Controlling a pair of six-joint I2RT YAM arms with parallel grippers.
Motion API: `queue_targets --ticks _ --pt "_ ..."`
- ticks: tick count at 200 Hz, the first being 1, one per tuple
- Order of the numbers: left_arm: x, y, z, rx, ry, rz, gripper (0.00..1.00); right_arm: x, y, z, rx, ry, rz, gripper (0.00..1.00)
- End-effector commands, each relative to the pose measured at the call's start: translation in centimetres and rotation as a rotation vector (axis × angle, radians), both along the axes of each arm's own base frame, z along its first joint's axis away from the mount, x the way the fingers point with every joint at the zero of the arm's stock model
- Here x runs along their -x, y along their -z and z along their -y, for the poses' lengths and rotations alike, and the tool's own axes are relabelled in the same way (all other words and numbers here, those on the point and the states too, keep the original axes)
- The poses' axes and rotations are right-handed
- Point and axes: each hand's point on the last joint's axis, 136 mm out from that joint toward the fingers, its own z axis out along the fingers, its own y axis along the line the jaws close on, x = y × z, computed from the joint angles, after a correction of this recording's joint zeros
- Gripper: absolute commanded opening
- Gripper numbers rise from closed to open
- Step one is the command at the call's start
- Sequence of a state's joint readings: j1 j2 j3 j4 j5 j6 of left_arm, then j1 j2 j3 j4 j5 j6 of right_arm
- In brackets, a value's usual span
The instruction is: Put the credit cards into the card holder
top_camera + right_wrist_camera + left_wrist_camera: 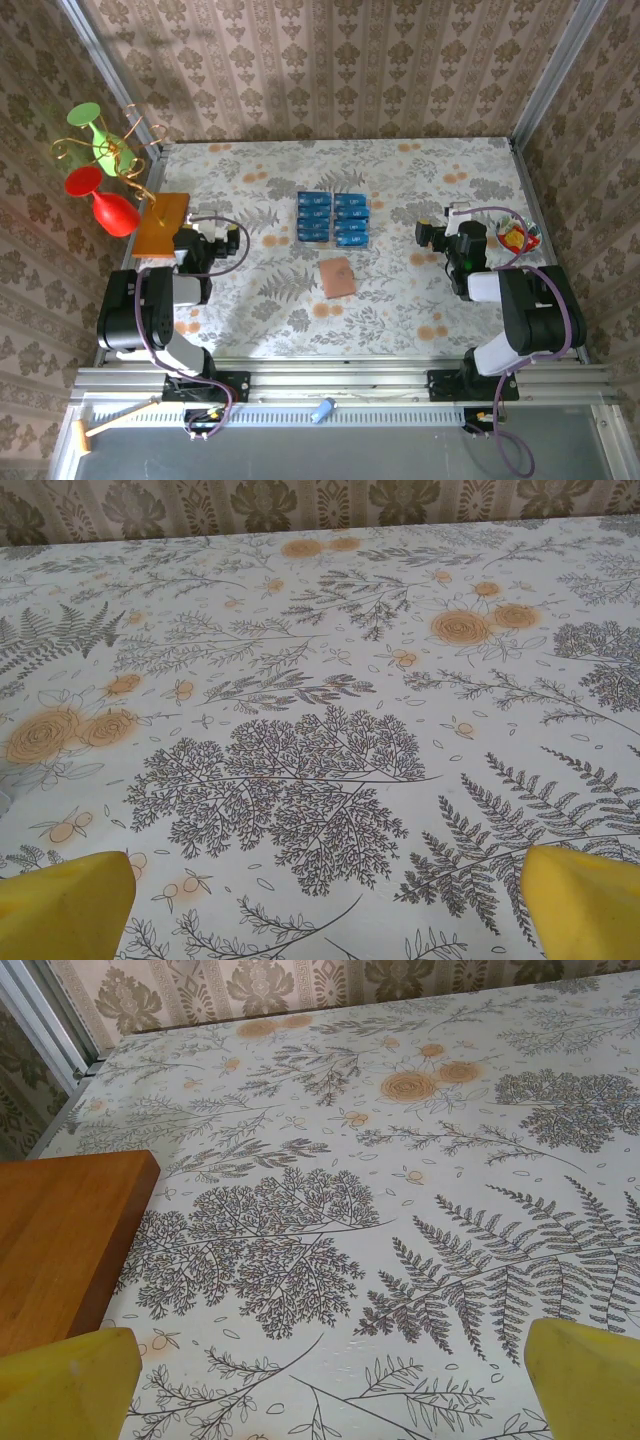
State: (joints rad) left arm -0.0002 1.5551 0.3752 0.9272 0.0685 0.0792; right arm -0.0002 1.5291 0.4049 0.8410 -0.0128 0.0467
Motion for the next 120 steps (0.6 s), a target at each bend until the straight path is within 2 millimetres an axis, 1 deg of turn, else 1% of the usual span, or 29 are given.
queue_targets --ticks 1,30,49,65,86,120 --pt "-0.2 -0.4 0.5 0.002 0.024 0.011 1.0 -0.2 -0.4 -0.1 0.013 -0.018 0.014 1.0" --pt "-0.2 -0.3 0.4 0.004 0.019 0.007 1.0 -0.2 -0.4 -0.1 0.013 -0.018 0.015 1.0" --pt "-0.3 -0.3 0.0 0.006 -0.006 0.001 1.0 -0.2 -0.4 -0.1 0.012 -0.018 0.016 1.0" --pt "-0.2 -0.3 -0.9 0.007 -0.06 0.01 1.0 -0.2 -0.4 -0.1 0.012 -0.018 0.014 1.0" --pt "0.6 -0.7 -3.1 0.008 -0.204 0.055 1.0 -0.2 -0.4 -0.1 0.012 -0.018 0.015 1.0" --pt "0.2 -0.6 -3.1 -0.017 -0.217 0.036 1.0 -0.1 -0.4 -0.1 0.013 -0.017 0.014 1.0"
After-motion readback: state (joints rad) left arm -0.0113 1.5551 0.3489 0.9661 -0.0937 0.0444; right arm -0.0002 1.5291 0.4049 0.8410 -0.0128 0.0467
